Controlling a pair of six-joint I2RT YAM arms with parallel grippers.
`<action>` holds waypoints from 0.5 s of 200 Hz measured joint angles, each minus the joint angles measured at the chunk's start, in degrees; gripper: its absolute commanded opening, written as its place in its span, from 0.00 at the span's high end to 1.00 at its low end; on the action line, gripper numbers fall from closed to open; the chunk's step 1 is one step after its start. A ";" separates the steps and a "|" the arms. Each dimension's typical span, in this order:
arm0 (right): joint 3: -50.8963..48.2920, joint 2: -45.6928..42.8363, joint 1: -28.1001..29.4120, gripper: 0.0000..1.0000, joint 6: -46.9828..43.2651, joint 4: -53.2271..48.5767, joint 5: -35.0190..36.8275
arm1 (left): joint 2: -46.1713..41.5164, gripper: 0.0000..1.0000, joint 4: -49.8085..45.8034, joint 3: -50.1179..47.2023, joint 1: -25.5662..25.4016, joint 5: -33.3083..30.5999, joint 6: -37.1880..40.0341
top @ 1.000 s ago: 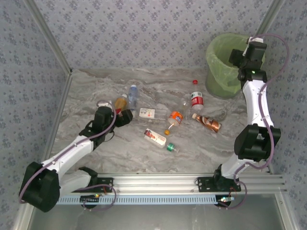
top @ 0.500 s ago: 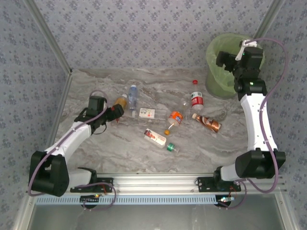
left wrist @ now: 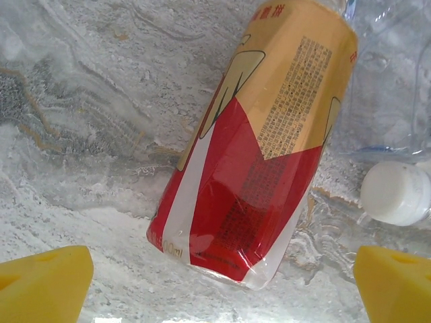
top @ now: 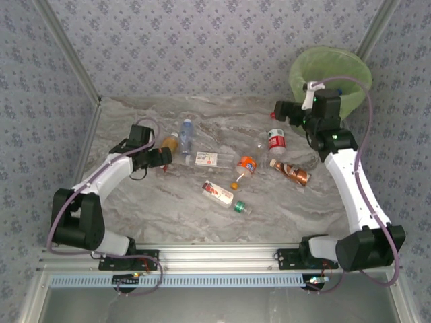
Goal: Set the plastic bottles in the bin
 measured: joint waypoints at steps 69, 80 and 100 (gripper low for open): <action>-10.75 -3.85 1.60 0.01 6.58 4.44 0.31 | 6.73 0.01 -3.91 4.11 0.11 1.62 6.60; -10.86 -3.85 1.60 0.01 7.08 4.81 0.52 | 8.31 0.01 -4.26 4.92 0.09 2.08 7.34; -10.86 -3.96 1.60 0.01 8.15 5.64 2.19 | 11.54 0.01 -4.52 6.67 -0.09 2.19 8.55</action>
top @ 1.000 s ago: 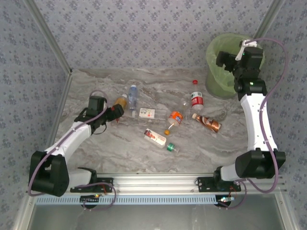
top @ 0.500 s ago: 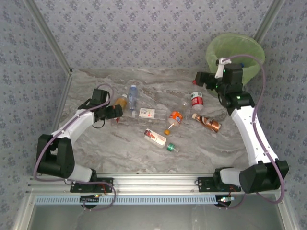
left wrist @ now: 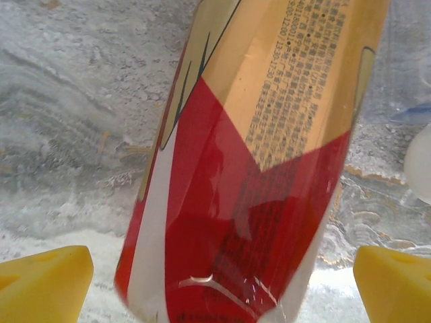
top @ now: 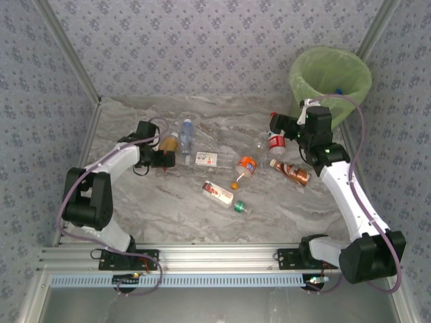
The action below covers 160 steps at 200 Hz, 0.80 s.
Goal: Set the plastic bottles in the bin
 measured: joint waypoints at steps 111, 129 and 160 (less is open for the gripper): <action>-3.30 -2.51 -0.46 0.01 3.80 4.22 7.80 | 10.34 0.17 -1.88 4.33 -2.99 -4.22 3.98; -3.78 -2.51 -0.44 0.01 3.78 4.46 7.80 | 10.73 0.21 -1.88 4.48 -2.99 -4.31 4.11; -4.50 -2.49 -0.55 0.01 4.87 4.74 8.20 | 10.73 0.27 -1.49 4.61 -3.10 -4.68 4.20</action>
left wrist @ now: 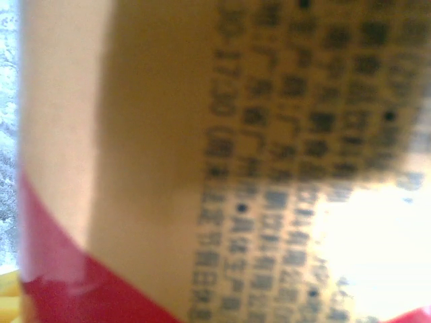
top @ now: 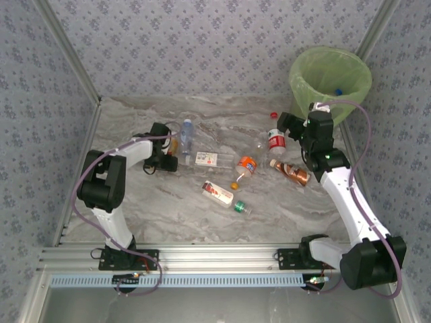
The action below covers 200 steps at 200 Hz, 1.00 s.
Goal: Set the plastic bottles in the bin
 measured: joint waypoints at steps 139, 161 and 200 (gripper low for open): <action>-0.04 1.44 0.57 0.01 2.80 0.57 -5.05 | -15.45 0.52 5.55 -8.46 -5.95 -3.52 -1.95; -0.04 1.44 1.09 0.01 2.95 -0.02 -6.80 | -19.41 0.53 7.23 -10.51 -10.14 -6.54 -2.25; -0.09 1.44 1.55 0.01 2.89 -1.16 -11.74 | -25.94 0.52 11.21 -14.36 -16.74 -8.96 -2.82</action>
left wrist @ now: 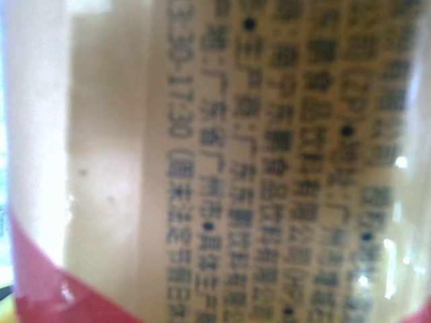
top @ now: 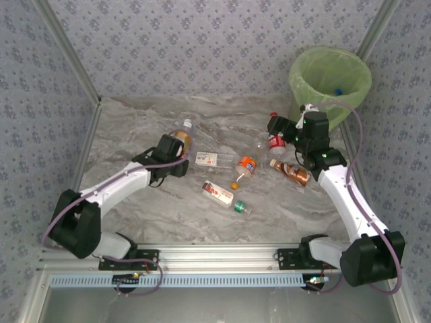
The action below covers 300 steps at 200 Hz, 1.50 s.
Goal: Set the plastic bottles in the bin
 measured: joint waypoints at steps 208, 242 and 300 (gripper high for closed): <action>9.14 11.63 10.25 0.26 8.04 5.09 -25.81 | -0.68 0.52 21.00 -2.91 -12.31 30.73 -5.31; 10.32 11.85 10.99 0.34 6.84 4.17 -25.24 | 0.42 0.52 21.49 -2.84 -12.57 30.69 -5.42; 10.32 13.05 11.10 0.43 6.62 1.86 -23.91 | 0.68 0.52 24.06 -2.62 -12.57 30.67 -5.86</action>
